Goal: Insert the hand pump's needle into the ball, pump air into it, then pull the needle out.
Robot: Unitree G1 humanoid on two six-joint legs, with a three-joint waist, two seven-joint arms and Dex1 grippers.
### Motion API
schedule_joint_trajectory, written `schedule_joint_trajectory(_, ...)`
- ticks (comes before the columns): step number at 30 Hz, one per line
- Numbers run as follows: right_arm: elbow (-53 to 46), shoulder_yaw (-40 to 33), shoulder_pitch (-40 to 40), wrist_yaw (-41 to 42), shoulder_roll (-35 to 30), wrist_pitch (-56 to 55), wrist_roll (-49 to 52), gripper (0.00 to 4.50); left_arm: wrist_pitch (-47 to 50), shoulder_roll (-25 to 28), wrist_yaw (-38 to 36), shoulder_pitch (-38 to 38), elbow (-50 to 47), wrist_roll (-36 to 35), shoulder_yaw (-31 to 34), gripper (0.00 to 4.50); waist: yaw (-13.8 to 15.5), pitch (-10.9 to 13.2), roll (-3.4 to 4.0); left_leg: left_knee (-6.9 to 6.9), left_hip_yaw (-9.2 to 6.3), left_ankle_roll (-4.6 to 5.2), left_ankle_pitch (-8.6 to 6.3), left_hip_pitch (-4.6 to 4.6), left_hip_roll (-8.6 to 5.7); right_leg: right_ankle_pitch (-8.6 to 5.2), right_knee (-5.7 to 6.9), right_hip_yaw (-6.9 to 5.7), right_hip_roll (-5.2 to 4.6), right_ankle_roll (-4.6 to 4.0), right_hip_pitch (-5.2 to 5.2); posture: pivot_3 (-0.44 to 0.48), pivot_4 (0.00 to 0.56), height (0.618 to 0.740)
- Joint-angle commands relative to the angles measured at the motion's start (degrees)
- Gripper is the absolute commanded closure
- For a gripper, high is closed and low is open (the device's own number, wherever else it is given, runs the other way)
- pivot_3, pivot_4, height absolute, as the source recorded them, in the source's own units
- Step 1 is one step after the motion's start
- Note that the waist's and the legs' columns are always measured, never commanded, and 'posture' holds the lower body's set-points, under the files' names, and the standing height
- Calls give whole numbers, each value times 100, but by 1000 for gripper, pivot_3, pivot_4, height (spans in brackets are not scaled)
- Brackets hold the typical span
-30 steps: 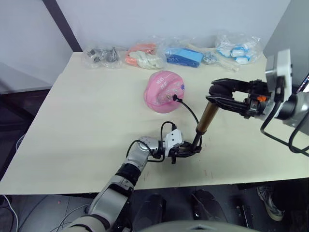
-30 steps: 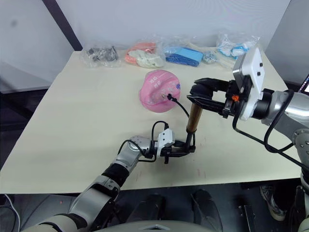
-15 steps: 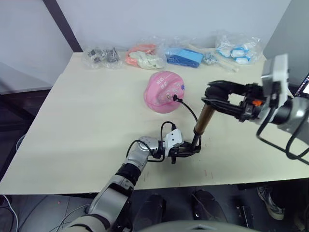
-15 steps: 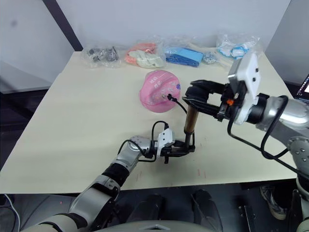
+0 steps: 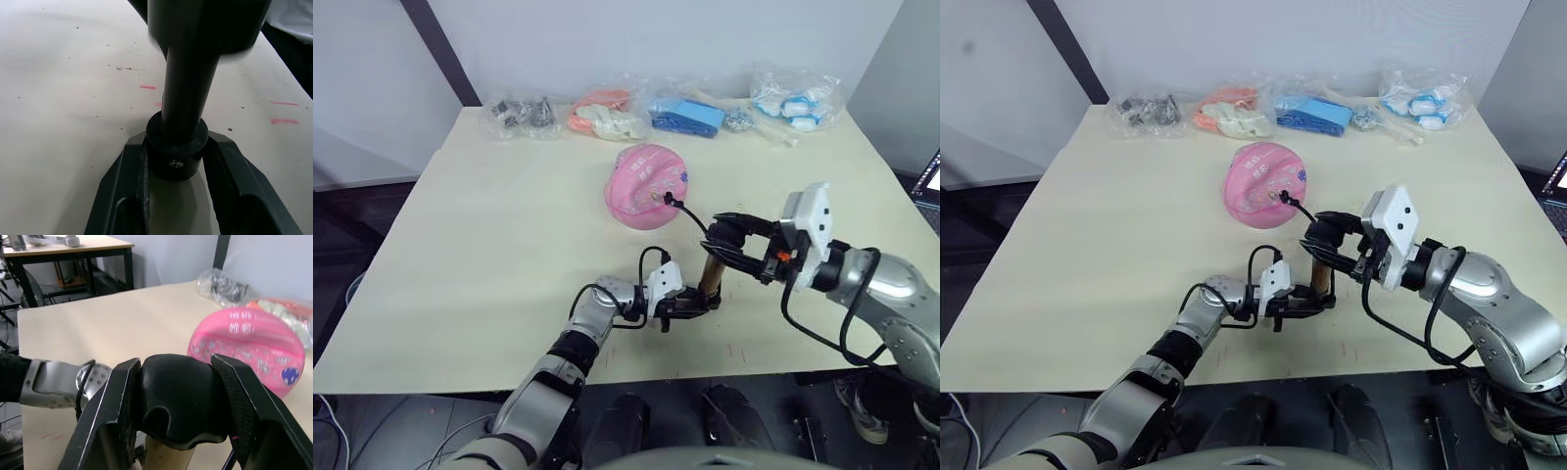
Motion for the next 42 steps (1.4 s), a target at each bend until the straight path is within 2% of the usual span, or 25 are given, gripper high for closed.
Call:
schedule_joint_trajectory(1, 141, 468, 267, 214, 134, 4, -178, 2689, 333, -31, -99, 58, 50, -147, 68, 3384, 0, 0, 0, 0, 0, 0, 0, 0, 0, 0, 0, 0, 0, 0, 0, 0, 150, 740)
schedule_joint_trajectory(10, 354, 599, 471, 361, 294, -139, -566, 2689, 95, -15, -140, 60, -2, -144, 52, 3384, -2, 0, 0, 0, 0, -2, 1, -1, -2, 0, -2, 0, 2, 0, 0, 0, 150, 740)
schedule_joint_trajectory(18, 176, 158, 249, 465, 176, 78, -328, 2689, 58, -69, -5, 79, 19, -193, 120, 3384, 3, 1, 0, 0, -2, -2, 1, -3, -1, 0, -4, -1, 0, 0, -1, 0, 150, 740)
schedule_joint_trajectory(30, -216, -1152, -750, 499, -421, 906, 1111, 2689, 52, -11, 99, 108, 15, -62, 60, 3384, 1, 9, 6, -1, -2, 5, -3, -9, 0, 0, -4, -1, -2, 0, -5, 0, 150, 740)
schedule_joint_trajectory(42, 50, -1714, -1621, 501, -1071, 1191, 1731, 2689, 130, -7, 121, 45, 52, -8, 22, 3384, 7, 12, 6, 0, 2, 7, -4, -14, 2, 0, -4, -3, -4, 0, -7, 0, 150, 740)
